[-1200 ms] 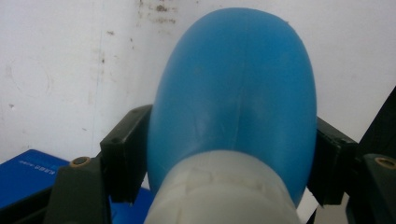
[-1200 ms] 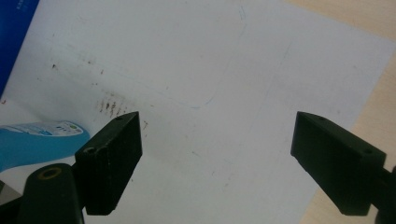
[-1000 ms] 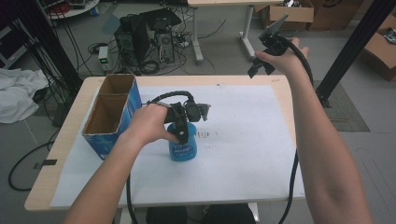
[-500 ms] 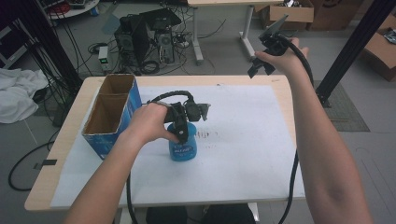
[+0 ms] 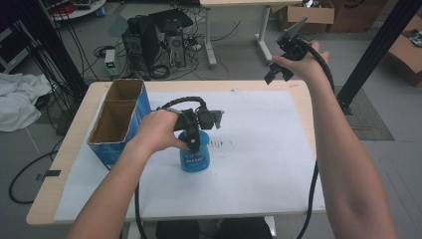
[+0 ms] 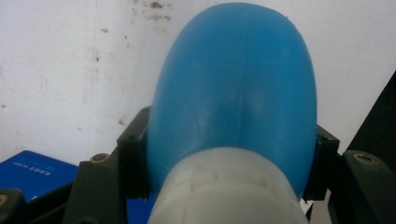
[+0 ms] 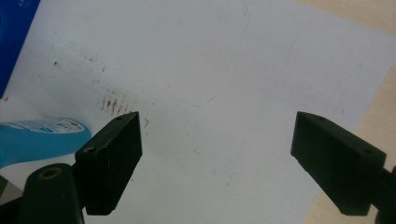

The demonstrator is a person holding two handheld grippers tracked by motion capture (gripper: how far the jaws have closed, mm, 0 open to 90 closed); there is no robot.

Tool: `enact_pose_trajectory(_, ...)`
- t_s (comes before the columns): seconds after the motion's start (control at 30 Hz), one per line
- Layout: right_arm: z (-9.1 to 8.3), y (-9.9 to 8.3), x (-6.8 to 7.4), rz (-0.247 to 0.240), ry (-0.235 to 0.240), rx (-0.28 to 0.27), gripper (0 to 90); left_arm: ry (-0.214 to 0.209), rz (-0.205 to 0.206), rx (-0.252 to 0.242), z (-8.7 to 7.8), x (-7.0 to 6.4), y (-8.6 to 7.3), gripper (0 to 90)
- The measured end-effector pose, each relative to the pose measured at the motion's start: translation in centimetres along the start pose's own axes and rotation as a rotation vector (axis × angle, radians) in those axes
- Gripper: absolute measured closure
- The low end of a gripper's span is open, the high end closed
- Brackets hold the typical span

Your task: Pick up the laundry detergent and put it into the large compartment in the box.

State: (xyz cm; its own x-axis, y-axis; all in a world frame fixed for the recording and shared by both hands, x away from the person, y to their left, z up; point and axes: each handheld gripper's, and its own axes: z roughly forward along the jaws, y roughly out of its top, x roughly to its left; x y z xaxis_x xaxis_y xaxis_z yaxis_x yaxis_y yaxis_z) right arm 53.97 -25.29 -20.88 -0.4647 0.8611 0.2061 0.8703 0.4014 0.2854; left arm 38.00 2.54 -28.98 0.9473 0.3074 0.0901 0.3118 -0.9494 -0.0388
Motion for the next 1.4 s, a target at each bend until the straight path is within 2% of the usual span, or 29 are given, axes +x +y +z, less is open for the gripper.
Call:
enact_pose_trajectory(0.23, 0.0, 0.0, 0.0, -0.003, -0.002, 0.001, 16.5, 0.024, -0.026, 0.01, -0.2, 0.2, -0.1, 37.4)
enact_pose_trajectory(0.43, 0.1, 0.1, 0.1, -0.003, 0.0, 0.0, 16.5, 0.002, -0.096, 0.008, -1.6, 0.3, -0.2, 37.5)
enact_pose_trajectory(0.57, 0.0, 0.1, 0.2, -0.005, 0.003, -0.002, 16.5, -0.005, -0.141, -0.005, -3.3, 0.6, -0.4, 37.5)
enact_pose_trajectory(0.63, 0.0, 0.1, 0.3, -0.009, 0.005, -0.001, 16.5, 0.001, -0.147, -0.009, -4.2, 0.6, -0.5, 37.5)
enact_pose_trajectory(0.77, -0.1, 0.0, 0.3, -0.007, 0.007, -0.004, 16.5, 0.011, -0.173, -0.018, -6.6, 0.8, -0.8, 37.5)
enact_pose_trajectory(0.93, -0.3, 0.0, 0.3, -0.008, 0.01, -0.01, 16.5, 0.017, -0.225, -0.038, -9.7, 1.3, -1.4, 37.5)
enact_pose_trajectory(1.1, -0.3, 0.0, 0.4, -0.011, 0.005, -0.008, 16.5, 0.025, -0.303, -0.051, -12.5, 2.0, -2.3, 37.5)
enact_pose_trajectory(1.4, -0.4, -0.1, 0.4, -0.019, 0.011, -0.008, 16.5, 0.039, -0.532, -0.062, -16.5, 3.8, -5.3, 37.5)
